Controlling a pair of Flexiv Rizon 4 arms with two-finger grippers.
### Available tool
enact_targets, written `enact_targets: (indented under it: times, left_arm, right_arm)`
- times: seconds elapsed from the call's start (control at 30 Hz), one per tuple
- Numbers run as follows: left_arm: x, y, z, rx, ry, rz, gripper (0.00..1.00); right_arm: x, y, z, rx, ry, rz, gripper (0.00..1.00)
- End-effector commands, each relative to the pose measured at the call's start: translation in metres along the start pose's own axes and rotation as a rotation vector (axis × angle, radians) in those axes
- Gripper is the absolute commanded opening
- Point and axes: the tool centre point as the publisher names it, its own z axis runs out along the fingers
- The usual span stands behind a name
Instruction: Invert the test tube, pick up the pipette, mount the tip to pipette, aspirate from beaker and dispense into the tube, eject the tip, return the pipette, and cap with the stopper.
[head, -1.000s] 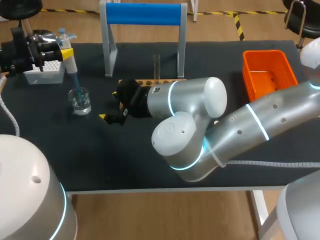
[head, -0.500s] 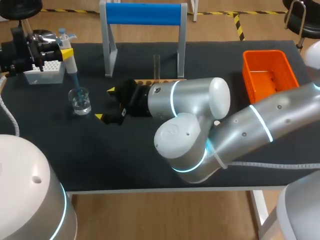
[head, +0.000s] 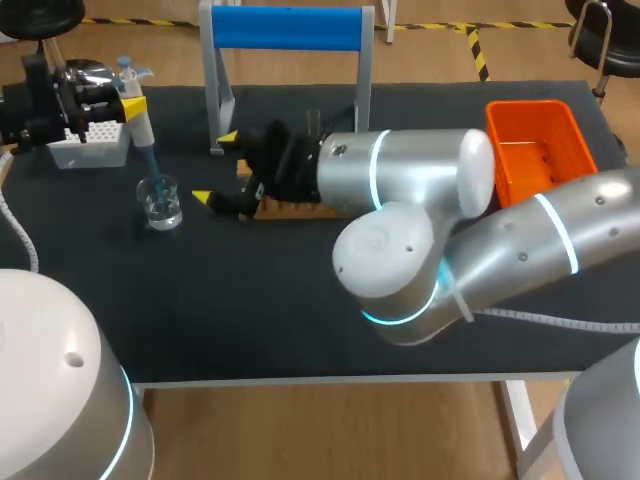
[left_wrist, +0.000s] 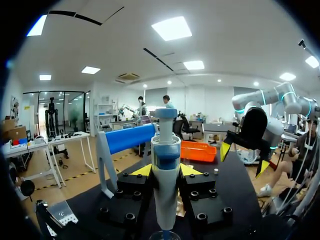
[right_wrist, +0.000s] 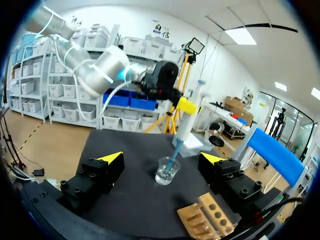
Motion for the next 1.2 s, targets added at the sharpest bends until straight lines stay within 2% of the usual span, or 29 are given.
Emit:
enact_targets:
  times: [0.03, 0.3, 0.57, 0.93, 1.2]
  left_arm:
    - [0.0, 0.0, 0.0, 0.001, 0.001, 0.001, 0.0]
    - [0.0, 0.0, 0.0, 0.001, 0.001, 0.001, 0.0]
    - [0.0, 0.0, 0.0, 0.001, 0.001, 0.001, 0.0]
    - [0.0, 0.0, 0.0, 0.001, 0.001, 0.001, 0.0]
    - [0.0, 0.0, 0.0, 0.001, 0.001, 0.001, 0.0]
  right_arm:
    - [-0.016, 0.017, -0.06, 0.01, 0.371, 0.002, 1.0]
    - [-0.04, 0.038, -0.068, 0.027, 0.413, -0.01, 1.0]
    - [-0.061, 0.053, -0.063, 0.033, 0.432, -0.029, 1.0]
    - [-0.087, 0.081, -0.032, 0.024, 0.483, -0.048, 1.0]
    - [-0.102, 0.086, -0.005, 0.057, 0.48, -0.049, 1.0]
